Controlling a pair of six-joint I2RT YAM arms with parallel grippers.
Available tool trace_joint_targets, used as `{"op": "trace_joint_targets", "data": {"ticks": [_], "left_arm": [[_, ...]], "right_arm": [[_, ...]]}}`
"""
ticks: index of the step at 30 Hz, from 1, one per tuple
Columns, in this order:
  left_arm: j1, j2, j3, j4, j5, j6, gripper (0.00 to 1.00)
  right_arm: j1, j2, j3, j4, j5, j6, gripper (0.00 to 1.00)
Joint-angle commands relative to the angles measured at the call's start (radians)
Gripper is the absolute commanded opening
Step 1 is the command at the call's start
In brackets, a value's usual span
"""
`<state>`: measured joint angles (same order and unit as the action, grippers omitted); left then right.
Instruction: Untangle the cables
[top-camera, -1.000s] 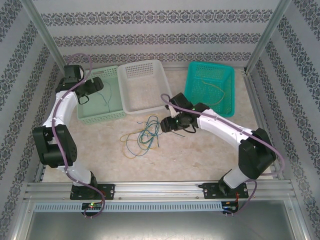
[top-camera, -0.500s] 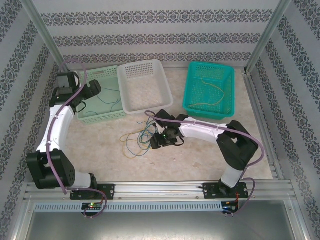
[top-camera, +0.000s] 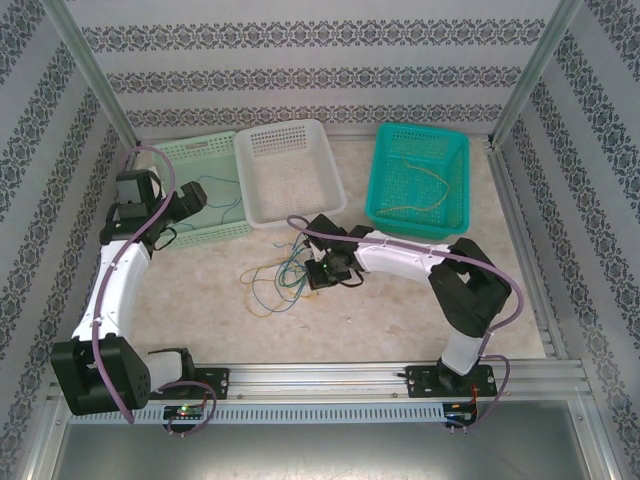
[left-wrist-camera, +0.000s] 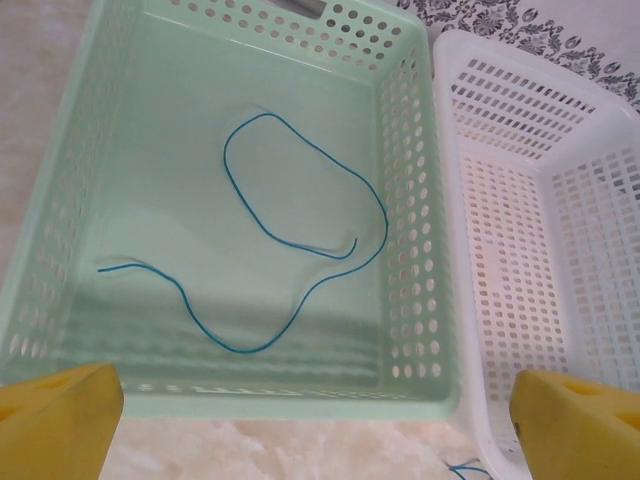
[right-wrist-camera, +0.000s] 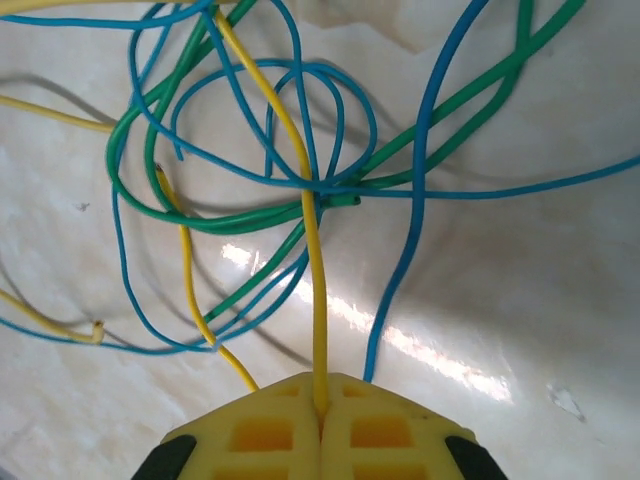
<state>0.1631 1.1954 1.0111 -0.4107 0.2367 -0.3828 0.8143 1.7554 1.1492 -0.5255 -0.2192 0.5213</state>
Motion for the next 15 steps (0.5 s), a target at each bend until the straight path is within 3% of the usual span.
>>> {"op": "trace_joint_targets", "data": {"ticks": [1,6,15], "left_arm": [[-0.016,-0.041,-0.022,0.038,0.029,-0.016,1.00],[-0.113,-0.060,-0.012,0.018,-0.004,0.035,1.00],[-0.306,-0.022,-0.025,0.061,0.009,0.026,1.00]], "right_arm": [[-0.019,-0.141,0.022,-0.102,0.052,-0.054,0.00],[-0.058,-0.284,0.062,-0.210,0.091,-0.129,0.00],[-0.108,-0.415,0.197,-0.367,-0.009,-0.264,0.00]]}}
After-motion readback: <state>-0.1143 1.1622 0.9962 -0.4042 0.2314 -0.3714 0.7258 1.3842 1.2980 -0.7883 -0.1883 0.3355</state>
